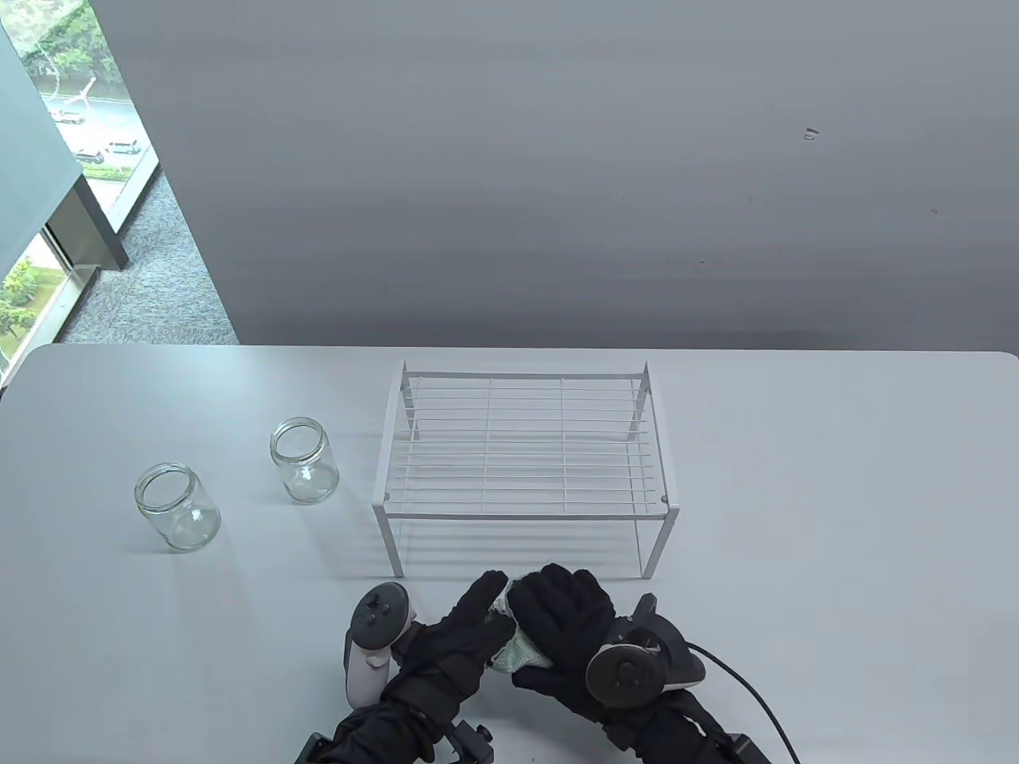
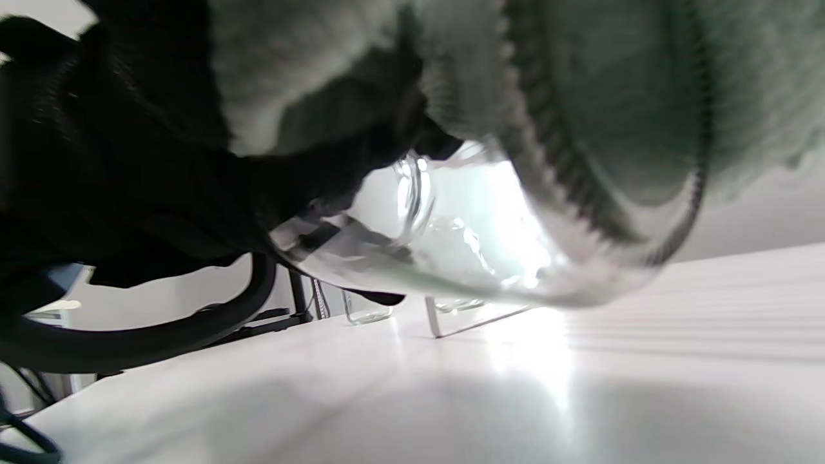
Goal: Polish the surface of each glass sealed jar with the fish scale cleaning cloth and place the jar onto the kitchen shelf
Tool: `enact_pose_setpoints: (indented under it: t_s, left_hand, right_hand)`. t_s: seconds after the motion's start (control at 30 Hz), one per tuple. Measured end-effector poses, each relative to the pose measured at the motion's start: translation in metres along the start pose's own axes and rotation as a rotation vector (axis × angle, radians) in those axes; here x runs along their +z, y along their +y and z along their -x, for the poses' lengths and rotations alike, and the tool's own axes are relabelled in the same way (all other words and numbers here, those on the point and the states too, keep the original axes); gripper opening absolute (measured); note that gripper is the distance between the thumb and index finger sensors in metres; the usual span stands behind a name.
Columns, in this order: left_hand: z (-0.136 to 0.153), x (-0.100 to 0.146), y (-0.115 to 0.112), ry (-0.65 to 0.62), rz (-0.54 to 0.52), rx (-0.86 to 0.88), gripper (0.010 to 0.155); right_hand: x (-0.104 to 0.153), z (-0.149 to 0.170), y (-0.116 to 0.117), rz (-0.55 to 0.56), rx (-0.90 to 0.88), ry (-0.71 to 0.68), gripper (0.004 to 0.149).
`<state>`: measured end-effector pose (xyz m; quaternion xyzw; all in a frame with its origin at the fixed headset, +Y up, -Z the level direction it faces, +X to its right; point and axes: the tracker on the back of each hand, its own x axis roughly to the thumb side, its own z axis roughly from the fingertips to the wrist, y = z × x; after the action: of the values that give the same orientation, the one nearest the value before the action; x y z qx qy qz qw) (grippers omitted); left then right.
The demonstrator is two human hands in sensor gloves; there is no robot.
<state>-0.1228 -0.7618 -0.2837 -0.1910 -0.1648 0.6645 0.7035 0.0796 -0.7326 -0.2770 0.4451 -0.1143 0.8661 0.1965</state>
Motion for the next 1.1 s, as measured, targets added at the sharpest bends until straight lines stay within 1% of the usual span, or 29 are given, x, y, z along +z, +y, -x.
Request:
enact_pose_setpoints:
  t_s: [0.07, 0.1, 0.2, 0.27, 0.43, 0.53, 0.63, 0.7, 0.8, 0.87, 0.93, 0.97, 1.03, 1.1]
  left_hand:
    - [-0.003, 0.0, -0.001, -0.034, -0.011, -0.049, 0.067]
    - [-0.004, 0.0, -0.001, -0.05, -0.013, -0.066, 0.066]
    - [-0.006, 0.001, 0.0, -0.077, -0.015, -0.072, 0.065]
    - [-0.006, 0.002, 0.0, -0.084, -0.018, -0.078, 0.064]
    - [-0.006, 0.001, -0.001, -0.094, -0.015, -0.09, 0.063]
    - [-0.007, 0.001, 0.0, -0.124, -0.022, -0.117, 0.062]
    - [-0.006, 0.002, 0.003, -0.125, -0.039, -0.075, 0.061]
    - [-0.002, 0.003, 0.006, -0.118, -0.056, 0.012, 0.061]
    - [0.005, 0.004, 0.011, -0.092, -0.073, 0.178, 0.06]
    - [0.011, 0.005, 0.013, -0.079, -0.113, 0.302, 0.06]
    - [0.016, 0.006, 0.013, -0.068, -0.15, 0.41, 0.059]
    - [0.017, 0.007, 0.013, -0.07, -0.169, 0.463, 0.059]
    - [0.014, 0.007, 0.014, -0.084, -0.206, 0.461, 0.058]
    - [0.013, 0.007, 0.016, -0.11, -0.211, 0.431, 0.058]
  right_hand:
    - [0.001, 0.003, 0.001, 0.01, -0.029, 0.033, 0.081]
    - [0.002, 0.006, 0.001, 0.038, -0.074, 0.064, 0.081]
    - [0.007, 0.018, 0.004, 0.128, -0.267, 0.15, 0.075]
    - [0.01, 0.027, 0.008, 0.169, -0.383, 0.213, 0.07]
    - [0.02, 0.046, 0.018, 0.202, -0.697, 0.388, 0.061]
    - [0.026, 0.055, 0.03, 0.165, -0.995, 0.504, 0.058]
    - [0.032, 0.06, 0.042, 0.157, -1.278, 0.585, 0.057]
    - [0.036, 0.06, 0.051, 0.185, -1.52, 0.633, 0.057]
    - [0.038, 0.056, 0.062, 0.251, -1.767, 0.624, 0.06]
    - [0.035, 0.051, 0.066, 0.307, -1.851, 0.591, 0.065]
    - [0.033, 0.047, 0.067, 0.332, -1.853, 0.573, 0.066]
    - [0.03, 0.044, 0.067, 0.323, -1.835, 0.558, 0.068]
    - [0.027, 0.038, 0.069, 0.278, -1.795, 0.501, 0.073]
    - [0.024, 0.033, 0.069, 0.28, -1.796, 0.457, 0.079]
